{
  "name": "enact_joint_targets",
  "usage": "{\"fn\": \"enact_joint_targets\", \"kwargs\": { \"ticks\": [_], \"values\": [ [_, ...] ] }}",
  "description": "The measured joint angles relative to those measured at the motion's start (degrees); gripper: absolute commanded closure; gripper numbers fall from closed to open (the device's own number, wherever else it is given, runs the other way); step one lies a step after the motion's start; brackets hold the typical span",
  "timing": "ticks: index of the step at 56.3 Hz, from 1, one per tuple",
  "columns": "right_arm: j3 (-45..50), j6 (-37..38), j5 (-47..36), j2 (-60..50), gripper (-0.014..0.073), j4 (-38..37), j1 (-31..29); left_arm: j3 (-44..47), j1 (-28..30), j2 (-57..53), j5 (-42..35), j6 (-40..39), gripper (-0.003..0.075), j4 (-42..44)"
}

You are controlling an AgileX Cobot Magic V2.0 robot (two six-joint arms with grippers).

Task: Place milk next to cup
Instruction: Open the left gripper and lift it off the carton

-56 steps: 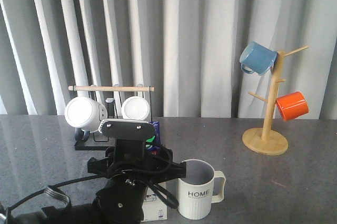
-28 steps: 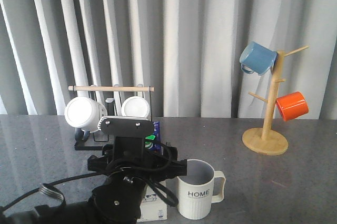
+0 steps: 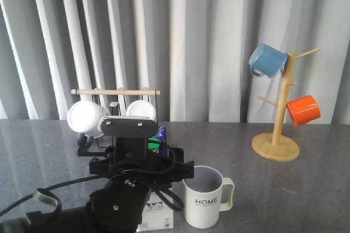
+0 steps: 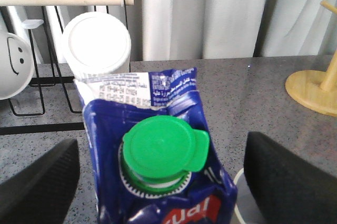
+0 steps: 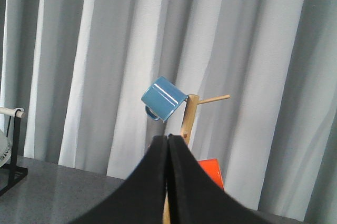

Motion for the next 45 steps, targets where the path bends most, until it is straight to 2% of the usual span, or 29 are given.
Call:
{"fn": "enact_joint_targets", "kwargs": {
  "ticks": [18,30,34,39,42,45],
  "values": [
    [0.0,0.0,0.0,0.0,0.0602,0.0,0.0,0.0,0.0,-3.5,0.5,0.0,0.0126,0.0],
    [0.0,0.0,0.0,0.0,0.0602,0.0,0.0,0.0,0.0,-10.7,0.5,0.0,0.0129,2.3],
    [0.0,0.0,0.0,0.0,0.0602,0.0,0.0,0.0,0.0,-14.1,0.6,0.0,0.0157,3.6],
    [0.0,0.0,0.0,0.0,0.0602,0.0,0.0,0.0,0.0,-18.9,1.2,0.0,0.0286,4.4],
    [0.0,0.0,0.0,0.0,0.0602,0.0,0.0,0.0,0.0,-21.5,1.8,0.0,0.0439,4.6],
    [0.0,0.0,0.0,0.0,0.0602,0.0,0.0,0.0,0.0,-23.5,2.2,0.0,0.0643,4.8]
  ]
}}
